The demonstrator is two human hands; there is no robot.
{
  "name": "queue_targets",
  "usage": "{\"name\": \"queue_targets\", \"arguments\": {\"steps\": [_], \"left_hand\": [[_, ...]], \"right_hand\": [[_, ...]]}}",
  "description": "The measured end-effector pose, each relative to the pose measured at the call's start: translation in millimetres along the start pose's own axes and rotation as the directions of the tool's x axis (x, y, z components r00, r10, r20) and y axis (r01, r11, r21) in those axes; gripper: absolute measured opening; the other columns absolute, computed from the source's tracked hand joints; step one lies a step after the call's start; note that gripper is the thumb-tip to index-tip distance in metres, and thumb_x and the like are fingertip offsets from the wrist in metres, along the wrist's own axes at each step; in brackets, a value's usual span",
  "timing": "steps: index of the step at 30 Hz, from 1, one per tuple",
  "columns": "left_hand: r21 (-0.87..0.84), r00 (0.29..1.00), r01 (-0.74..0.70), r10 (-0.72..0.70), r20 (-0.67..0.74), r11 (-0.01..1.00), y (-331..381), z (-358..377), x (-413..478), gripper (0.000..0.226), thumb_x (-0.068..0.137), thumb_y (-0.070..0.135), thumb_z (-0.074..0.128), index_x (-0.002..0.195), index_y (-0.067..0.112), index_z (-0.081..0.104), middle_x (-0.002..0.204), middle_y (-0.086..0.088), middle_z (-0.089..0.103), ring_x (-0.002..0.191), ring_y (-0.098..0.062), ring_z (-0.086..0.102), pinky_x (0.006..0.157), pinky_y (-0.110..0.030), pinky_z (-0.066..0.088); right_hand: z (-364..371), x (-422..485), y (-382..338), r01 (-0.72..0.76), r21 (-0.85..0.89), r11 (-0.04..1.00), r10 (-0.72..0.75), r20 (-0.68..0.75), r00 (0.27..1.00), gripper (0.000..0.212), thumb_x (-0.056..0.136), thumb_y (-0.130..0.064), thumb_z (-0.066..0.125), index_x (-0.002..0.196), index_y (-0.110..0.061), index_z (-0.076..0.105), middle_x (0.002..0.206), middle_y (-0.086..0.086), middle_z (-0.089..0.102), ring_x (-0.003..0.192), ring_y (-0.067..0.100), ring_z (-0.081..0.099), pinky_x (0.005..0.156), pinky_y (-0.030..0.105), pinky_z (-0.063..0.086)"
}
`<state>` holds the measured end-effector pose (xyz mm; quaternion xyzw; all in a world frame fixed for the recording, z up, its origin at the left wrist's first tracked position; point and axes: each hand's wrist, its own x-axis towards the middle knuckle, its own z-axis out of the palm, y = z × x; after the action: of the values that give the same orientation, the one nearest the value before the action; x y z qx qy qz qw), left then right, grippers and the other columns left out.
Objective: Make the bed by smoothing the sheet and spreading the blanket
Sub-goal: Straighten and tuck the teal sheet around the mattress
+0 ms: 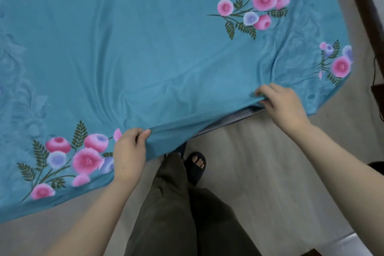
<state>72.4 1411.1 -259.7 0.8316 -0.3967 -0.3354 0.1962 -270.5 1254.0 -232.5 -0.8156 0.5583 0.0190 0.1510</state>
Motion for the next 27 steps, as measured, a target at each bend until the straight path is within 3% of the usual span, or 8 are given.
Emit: {"name": "queue_targets", "arguments": {"steps": [4, 9, 12, 15, 18, 21, 24, 27], "left_hand": [[-0.002, 0.99, -0.062, 0.062, 0.129, 0.998, 9.8, -7.0, -12.9, 0.029, 0.095, 0.028, 0.05, 0.068, 0.019, 0.046, 0.058, 0.004, 0.048, 0.058, -0.007, 0.047, 0.055, -0.031, 0.034], [0.152, 0.918, -0.207, 0.138, 0.373, 0.966, 11.3, 7.7, -14.1, 0.016, 0.094, 0.027, 0.056, 0.084, 0.015, 0.059, 0.082, 0.0, 0.061, 0.08, -0.023, 0.058, 0.069, -0.034, 0.04], [0.335, 0.863, -0.277, 0.079, 0.5, 0.901, 5.8, 22.2, -9.7, 0.016, 0.096, 0.03, 0.051, 0.096, 0.015, 0.057, 0.095, -0.004, 0.061, 0.091, -0.026, 0.058, 0.074, -0.037, 0.045], [0.434, 0.779, -0.37, 0.02, 0.626, 0.822, 3.2, 28.5, -3.3, 0.015, 0.096, 0.028, 0.048, 0.105, 0.019, 0.056, 0.104, -0.003, 0.058, 0.098, -0.027, 0.059, 0.081, -0.039, 0.048], [0.38, 0.717, -0.474, 0.098, 0.69, 0.794, 8.0, 28.7, 2.4, 0.023, 0.096, 0.034, 0.048, 0.113, 0.024, 0.058, 0.11, 0.001, 0.06, 0.102, -0.024, 0.061, 0.086, -0.037, 0.048], [0.193, 0.717, -0.556, 0.349, 0.603, 0.809, 14.0, 25.5, 5.4, 0.031, 0.096, 0.03, 0.052, 0.126, 0.021, 0.056, 0.118, 0.001, 0.056, 0.104, -0.022, 0.06, 0.088, -0.038, 0.049], [0.198, 0.789, -0.568, 0.461, 0.407, 0.799, 20.9, 22.8, 14.6, 0.052, 0.093, 0.029, 0.058, 0.142, 0.021, 0.044, 0.147, -0.003, 0.043, 0.128, -0.024, 0.046, 0.102, -0.04, 0.044], [0.36, 0.896, -0.391, 0.261, 0.359, 0.847, 23.0, 21.7, 40.4, 0.061, 0.097, 0.04, 0.045, 0.152, 0.028, 0.02, 0.162, -0.002, 0.008, 0.148, -0.026, 0.015, 0.111, -0.055, 0.028]], "right_hand": [[-18.1, -31.7, 26.0, 0.17, -0.183, 0.968, -0.157, 0.082, 0.984, 0.021, 0.079, -0.009, 0.069, 0.098, -0.015, 0.065, 0.083, 0.005, 0.059, 0.078, 0.031, 0.061, 0.065, 0.038, 0.041], [-9.4, -35.6, 38.1, 0.201, -0.361, 0.91, -0.051, 0.386, 0.921, 0.016, 0.09, -0.03, 0.059, 0.106, -0.027, 0.061, 0.091, -0.006, 0.061, 0.092, 0.019, 0.061, 0.07, 0.033, 0.032], [0.1, -7.0, 28.3, 0.206, -0.362, 0.909, 0.114, 0.692, 0.713, 0.011, 0.091, -0.03, 0.057, 0.102, -0.03, 0.058, 0.103, -0.011, 0.061, 0.104, 0.011, 0.057, 0.078, 0.029, 0.037], [9.1, 24.6, 13.1, -0.033, -0.19, 0.981, 0.174, 0.794, 0.582, 0.016, 0.087, -0.044, 0.063, 0.083, -0.028, 0.061, 0.09, -0.007, 0.062, 0.094, 0.016, 0.06, 0.082, 0.031, 0.047], [17.9, 39.8, 5.0, -0.211, 0.0, 0.978, 0.174, 0.567, 0.805, 0.024, 0.088, -0.049, 0.059, 0.082, -0.025, 0.059, 0.089, -0.001, 0.058, 0.09, 0.022, 0.059, 0.079, 0.039, 0.05], [27.8, 38.0, -0.5, -0.095, 0.03, 0.995, 0.09, 0.129, 0.988, 0.038, 0.089, -0.04, 0.062, 0.122, -0.02, 0.058, 0.124, 0.007, 0.053, 0.11, 0.031, 0.054, 0.09, 0.046, 0.049], [38.0, 35.8, -6.6, -0.044, -0.044, 0.998, 0.054, 0.256, 0.965, 0.062, 0.093, -0.047, 0.051, 0.149, -0.032, 0.03, 0.159, 0.008, 0.019, 0.14, 0.038, 0.028, 0.111, 0.053, 0.032], [54.5, 18.3, -1.5, -0.278, -0.166, 0.946, 0.321, 0.596, 0.736, 0.068, 0.095, -0.06, 0.031, 0.138, -0.057, -0.022, 0.157, -0.006, -0.029, 0.147, 0.034, -0.013, 0.116, 0.058, 0.011]]}}
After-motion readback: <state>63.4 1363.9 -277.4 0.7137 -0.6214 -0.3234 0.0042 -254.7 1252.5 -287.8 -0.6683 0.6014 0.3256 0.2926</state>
